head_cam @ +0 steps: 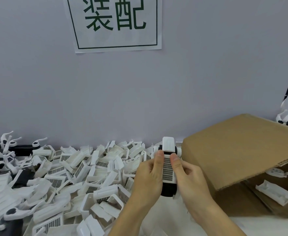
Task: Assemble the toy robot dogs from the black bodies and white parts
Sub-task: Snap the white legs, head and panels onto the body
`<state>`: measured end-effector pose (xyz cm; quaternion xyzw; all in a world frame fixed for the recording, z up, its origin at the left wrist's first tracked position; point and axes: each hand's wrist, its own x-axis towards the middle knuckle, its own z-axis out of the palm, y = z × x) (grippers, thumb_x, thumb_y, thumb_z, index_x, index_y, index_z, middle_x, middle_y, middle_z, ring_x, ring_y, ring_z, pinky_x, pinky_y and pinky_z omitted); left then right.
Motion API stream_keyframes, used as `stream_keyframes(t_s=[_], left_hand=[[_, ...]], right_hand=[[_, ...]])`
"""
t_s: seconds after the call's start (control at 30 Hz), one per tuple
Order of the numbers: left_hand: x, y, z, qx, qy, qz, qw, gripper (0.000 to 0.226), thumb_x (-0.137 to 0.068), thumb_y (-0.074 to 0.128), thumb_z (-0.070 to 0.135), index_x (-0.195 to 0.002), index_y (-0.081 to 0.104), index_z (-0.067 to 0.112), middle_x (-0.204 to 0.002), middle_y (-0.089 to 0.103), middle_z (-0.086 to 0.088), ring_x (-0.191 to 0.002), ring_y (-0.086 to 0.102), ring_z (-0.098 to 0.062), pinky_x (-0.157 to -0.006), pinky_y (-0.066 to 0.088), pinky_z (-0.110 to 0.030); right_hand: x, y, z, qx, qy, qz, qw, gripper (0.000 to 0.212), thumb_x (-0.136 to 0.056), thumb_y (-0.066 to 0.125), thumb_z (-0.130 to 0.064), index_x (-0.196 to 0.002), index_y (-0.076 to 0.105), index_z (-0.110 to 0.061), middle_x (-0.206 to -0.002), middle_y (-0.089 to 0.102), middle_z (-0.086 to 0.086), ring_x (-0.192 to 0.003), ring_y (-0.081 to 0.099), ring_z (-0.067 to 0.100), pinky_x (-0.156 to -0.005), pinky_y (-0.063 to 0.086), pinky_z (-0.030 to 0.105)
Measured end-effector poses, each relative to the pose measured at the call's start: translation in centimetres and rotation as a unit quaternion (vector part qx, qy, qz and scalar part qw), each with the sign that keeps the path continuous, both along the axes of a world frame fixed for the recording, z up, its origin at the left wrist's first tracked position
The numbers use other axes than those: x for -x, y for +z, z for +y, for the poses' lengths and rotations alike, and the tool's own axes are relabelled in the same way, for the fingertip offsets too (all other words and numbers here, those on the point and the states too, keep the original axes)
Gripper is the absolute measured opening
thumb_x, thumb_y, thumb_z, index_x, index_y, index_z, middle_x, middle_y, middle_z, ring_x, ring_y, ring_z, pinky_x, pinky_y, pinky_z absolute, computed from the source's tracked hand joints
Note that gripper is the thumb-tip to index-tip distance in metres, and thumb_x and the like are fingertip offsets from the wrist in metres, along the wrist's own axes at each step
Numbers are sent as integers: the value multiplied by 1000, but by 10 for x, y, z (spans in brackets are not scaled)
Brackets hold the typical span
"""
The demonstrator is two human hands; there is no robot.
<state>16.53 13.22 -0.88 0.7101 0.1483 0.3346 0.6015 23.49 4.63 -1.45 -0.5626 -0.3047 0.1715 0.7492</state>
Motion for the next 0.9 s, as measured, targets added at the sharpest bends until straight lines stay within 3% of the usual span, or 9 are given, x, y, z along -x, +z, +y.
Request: stream_keyframes(t_s=[0.1, 0.23, 0.3, 0.43, 0.53, 0.63, 0.7, 0.77, 0.9], left_hand=[[0, -1, 2, 16, -18, -10, 1000, 62, -83, 42, 69, -67, 76, 19, -65, 69, -2, -62, 64, -14, -59, 49, -28], [3, -1, 3, 82, -82, -6, 993, 49, -84, 54, 59, -94, 80, 19, -88, 78, -8, -78, 74, -19, -60, 58, -30], [1, -3, 2, 77, -81, -2, 994, 49, -85, 55, 56, -100, 79, 16, -93, 78, -11, -83, 75, -20, -64, 59, -31], [1, -6, 2, 71, -54, -7, 996, 54, -86, 51, 57, -95, 78, 12, -94, 78, -14, -89, 76, -25, -72, 62, -33], [2, -6, 3, 51, -52, -1, 997, 51, -89, 48, 58, -93, 79, 17, -92, 78, -9, -88, 76, -24, -71, 62, -32], [1, -7, 4, 62, -57, 0, 996, 50, -89, 49, 59, -93, 79, 20, -94, 78, -10, -90, 76, -25, -67, 61, -31], [1, -6, 6, 86, -70, 4, 994, 50, -90, 50, 59, -96, 80, 19, -98, 78, -11, -94, 76, -24, -69, 60, -28], [2, -5, 9, 120, -97, 5, 988, 47, -93, 56, 55, -103, 79, 15, -106, 77, -15, -101, 74, -28, -77, 61, -33], [2, -8, 9, 120, -133, 8, 984, 37, -95, 61, 39, -119, 72, 12, -114, 75, -16, -109, 71, -31, -92, 59, -47]], right_hand=[[0, 0, 0, -4, 2, 11, 1000, 43, -79, 60, -57, -88, 82, -21, -89, 79, 8, -86, 77, 21, -67, 59, 26], [-1, -1, 2, -14, 10, 53, 998, 42, -83, 57, -54, -94, 81, -21, -95, 78, 11, -92, 76, 28, -81, 62, 51], [-3, -2, 2, -20, 22, 72, 997, 42, -84, 57, -52, -98, 81, -19, -99, 78, 14, -95, 76, 30, -85, 60, 55], [-4, -4, -1, -20, 55, 63, 996, 34, -86, 59, -42, -101, 80, -20, -104, 77, 12, -102, 74, 27, -92, 58, 48], [-5, -5, 0, -2, 34, 24, 999, 36, -85, 59, -44, -100, 79, -18, -99, 78, 9, -98, 75, 24, -81, 61, 34], [-5, -5, 0, 6, 26, 1, 1000, 33, -84, 58, -48, -95, 81, -26, -95, 79, 5, -92, 76, 18, -72, 60, 25], [-3, -4, 1, 9, 24, -4, 1000, 30, -83, 58, -51, -93, 80, -34, -95, 79, 2, -91, 76, 16, -72, 61, 26], [-2, -5, 3, 13, 8, -1, 1000, 30, -85, 56, -53, -91, 80, -37, -93, 79, 0, -90, 76, 15, -77, 63, 32], [-7, -6, 2, 5, -4, 52, 999, 30, -98, 55, -42, -96, 81, -28, -96, 79, 7, -95, 76, 24, -89, 60, 49]])
